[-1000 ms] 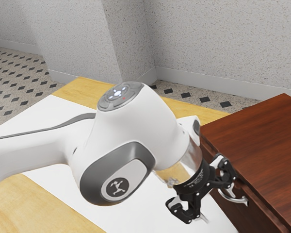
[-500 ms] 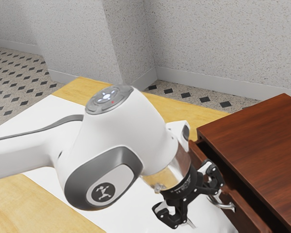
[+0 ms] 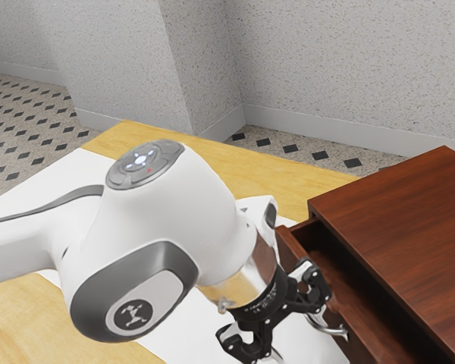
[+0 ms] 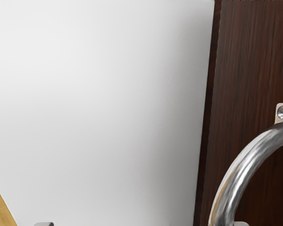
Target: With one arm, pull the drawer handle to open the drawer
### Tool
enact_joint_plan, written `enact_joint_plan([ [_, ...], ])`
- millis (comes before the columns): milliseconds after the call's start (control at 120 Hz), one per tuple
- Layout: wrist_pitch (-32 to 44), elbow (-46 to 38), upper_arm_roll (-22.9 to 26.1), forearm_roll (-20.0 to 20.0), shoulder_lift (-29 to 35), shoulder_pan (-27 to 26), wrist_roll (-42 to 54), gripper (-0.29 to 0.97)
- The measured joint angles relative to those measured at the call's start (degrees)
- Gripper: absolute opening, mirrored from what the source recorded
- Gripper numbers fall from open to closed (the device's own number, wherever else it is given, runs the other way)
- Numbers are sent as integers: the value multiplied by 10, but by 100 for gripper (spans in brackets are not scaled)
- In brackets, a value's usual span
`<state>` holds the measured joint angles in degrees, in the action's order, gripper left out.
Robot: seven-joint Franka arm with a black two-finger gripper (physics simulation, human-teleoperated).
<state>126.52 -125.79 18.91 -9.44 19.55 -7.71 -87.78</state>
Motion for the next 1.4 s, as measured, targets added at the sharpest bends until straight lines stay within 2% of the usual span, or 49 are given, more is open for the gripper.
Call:
enact_joint_plan([
  [458, -11, -40, -10, 0, 42, -7, 1, 46],
  [1400, -71, -64, -23, 0, 97, -11, 3, 45],
])
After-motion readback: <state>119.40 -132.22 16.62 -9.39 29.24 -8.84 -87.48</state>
